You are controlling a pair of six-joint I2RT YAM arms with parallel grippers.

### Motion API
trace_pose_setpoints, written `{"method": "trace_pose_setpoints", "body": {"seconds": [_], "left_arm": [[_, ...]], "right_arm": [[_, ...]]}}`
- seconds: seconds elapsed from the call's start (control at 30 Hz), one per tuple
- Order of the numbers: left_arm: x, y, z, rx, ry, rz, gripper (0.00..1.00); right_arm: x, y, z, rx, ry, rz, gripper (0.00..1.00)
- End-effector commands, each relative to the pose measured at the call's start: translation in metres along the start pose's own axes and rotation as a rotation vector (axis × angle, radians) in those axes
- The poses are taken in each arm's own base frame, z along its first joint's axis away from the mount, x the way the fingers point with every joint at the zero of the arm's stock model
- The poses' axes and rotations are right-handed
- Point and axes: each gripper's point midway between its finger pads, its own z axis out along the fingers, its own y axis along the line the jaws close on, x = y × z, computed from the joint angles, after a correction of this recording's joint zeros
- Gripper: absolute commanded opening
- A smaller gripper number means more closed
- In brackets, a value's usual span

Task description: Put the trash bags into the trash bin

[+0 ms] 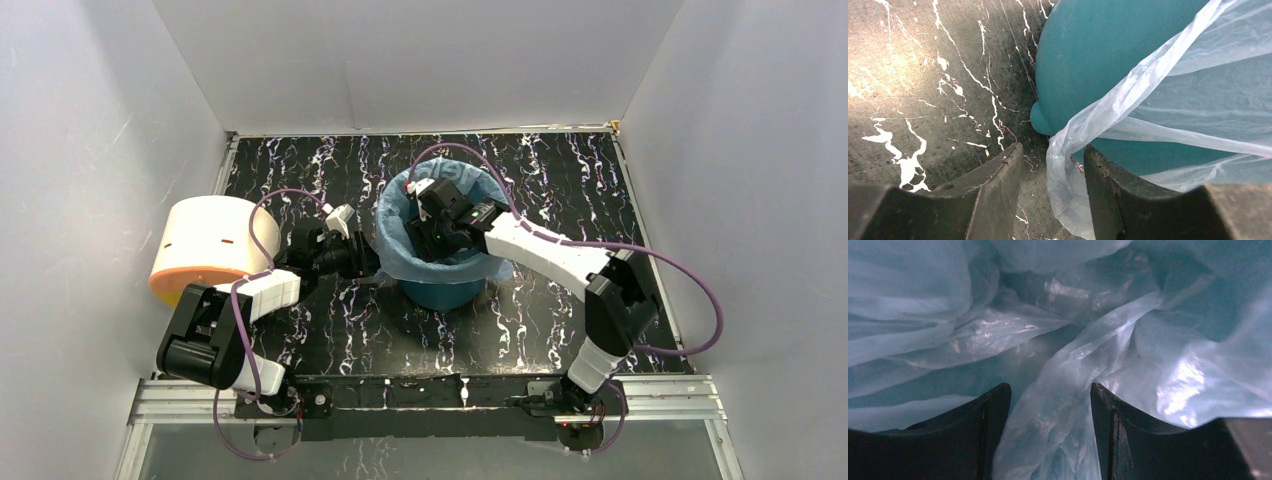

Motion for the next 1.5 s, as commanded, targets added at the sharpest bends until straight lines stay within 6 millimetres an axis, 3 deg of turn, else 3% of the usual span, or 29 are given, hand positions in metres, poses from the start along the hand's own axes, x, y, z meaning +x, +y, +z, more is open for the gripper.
{"method": "trace_pose_setpoints", "body": {"seconds": [0.0, 0.3, 0.7, 0.8, 1.03, 1.13, 1.3, 1.47], "left_arm": [[-0.006, -0.006, 0.001, 0.029, -0.016, 0.015, 0.45], [-0.005, -0.008, 0.004, 0.053, -0.009, -0.001, 0.45], [-0.012, -0.015, 0.0, 0.057, -0.026, 0.023, 0.46], [-0.009, -0.013, -0.001, 0.049, -0.007, 0.041, 0.47], [-0.008, -0.01, -0.002, 0.03, -0.01, 0.044, 0.47], [-0.007, -0.009, -0.003, 0.029, -0.008, 0.042, 0.47], [-0.005, -0.01, -0.003, 0.032, -0.004, 0.041, 0.47], [-0.008, -0.01, -0.003, 0.034, -0.011, 0.042, 0.47]], "right_arm": [[0.014, 0.003, 0.014, -0.027, 0.032, -0.024, 0.68], [0.066, 0.002, 0.046, -0.061, 0.167, -0.047, 0.7], [0.099, -0.014, 0.056, 0.038, 0.341, -0.026, 0.72], [0.094, -0.015, 0.05, 0.054, 0.339, -0.016, 0.72], [0.034, -0.005, 0.002, 0.029, 0.171, 0.012, 0.73], [0.021, 0.004, -0.013, -0.016, 0.133, 0.019, 0.74], [0.028, 0.014, -0.013, -0.08, 0.145, 0.025, 0.72], [0.054, 0.024, 0.006, -0.14, 0.249, 0.028, 0.7]]}}
